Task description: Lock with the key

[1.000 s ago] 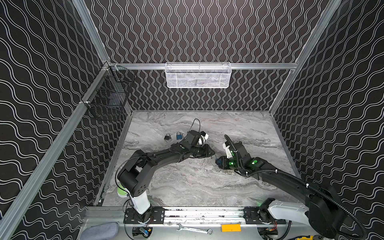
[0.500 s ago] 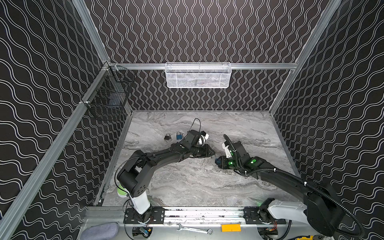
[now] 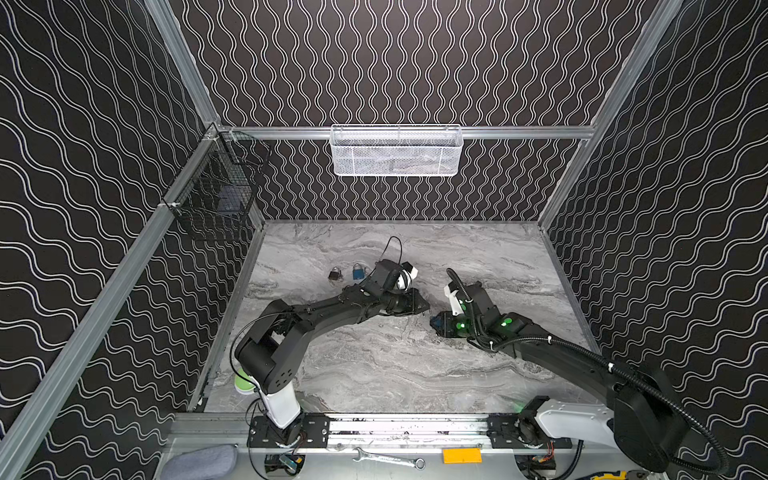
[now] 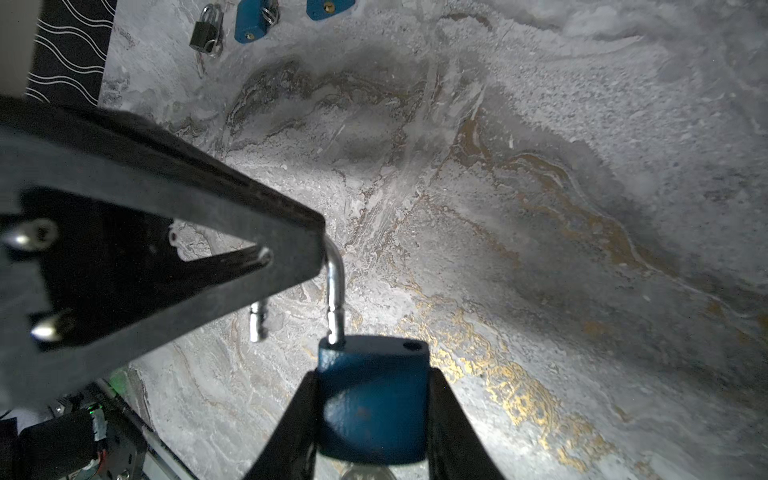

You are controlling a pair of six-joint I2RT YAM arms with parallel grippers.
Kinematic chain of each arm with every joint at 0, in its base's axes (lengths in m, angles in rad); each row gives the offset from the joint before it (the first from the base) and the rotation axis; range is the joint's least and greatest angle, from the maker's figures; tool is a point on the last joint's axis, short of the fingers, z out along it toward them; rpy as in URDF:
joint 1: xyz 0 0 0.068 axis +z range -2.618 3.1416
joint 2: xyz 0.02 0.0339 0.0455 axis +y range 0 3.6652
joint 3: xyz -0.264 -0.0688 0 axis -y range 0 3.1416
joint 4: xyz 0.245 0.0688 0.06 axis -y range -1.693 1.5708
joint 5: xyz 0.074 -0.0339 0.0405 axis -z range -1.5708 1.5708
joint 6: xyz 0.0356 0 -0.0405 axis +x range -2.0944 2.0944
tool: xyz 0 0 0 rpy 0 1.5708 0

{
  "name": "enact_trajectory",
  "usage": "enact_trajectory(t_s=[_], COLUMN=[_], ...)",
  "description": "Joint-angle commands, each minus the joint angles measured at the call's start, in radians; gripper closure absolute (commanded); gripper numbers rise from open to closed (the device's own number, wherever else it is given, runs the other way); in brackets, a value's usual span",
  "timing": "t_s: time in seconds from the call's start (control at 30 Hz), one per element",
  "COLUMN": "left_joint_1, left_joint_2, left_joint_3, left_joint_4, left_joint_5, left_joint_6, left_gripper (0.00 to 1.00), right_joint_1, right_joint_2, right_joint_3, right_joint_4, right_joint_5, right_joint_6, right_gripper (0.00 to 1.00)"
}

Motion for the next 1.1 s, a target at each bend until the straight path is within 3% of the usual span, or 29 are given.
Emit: enact_trajectory(t_s=[0.0, 0.13, 0.57, 0.83, 0.93, 1.07], left_joint_1=[-0.002, -0.004, -0.004, -0.004, -0.003, -0.003], left_joint_2=[-0.004, -0.003, -0.014, -0.058, -0.078, -0.091], left_joint_3=[0.013, 0.026, 0.059, 0.068, 0.066, 0.043], left_joint_4=[-0.004, -0.043, -0.069, -0.114, -0.135, -0.088], left_joint_5=[-0.005, -0.02, -0.03, -0.09, -0.128, -0.121], left_joint_6=[0.027, 0.033, -0.031, -0.136, -0.221, -0.34], left_gripper=[0.88, 0.92, 0.99, 1.0, 1.0, 1.0], right_joint_1=[0.001, 0.002, 0.002, 0.003, 0.017, 0.076], right_joint_2=[-0.004, -0.01, -0.033, -0.144, -0.234, -0.326], right_joint_3=[0.012, 0.02, 0.0, -0.103, -0.2, -0.331], right_joint_4=[0.015, 0.009, 0.015, 0.124, 0.242, 0.428], right_joint_5=[0.008, 0.02, 0.017, -0.012, 0.039, 0.196], right_joint_6=[-0.009, -0.005, 0.002, -0.082, -0.095, -0.153], right_gripper=[0.82, 0.78, 0.38, 0.34, 0.34, 0.34])
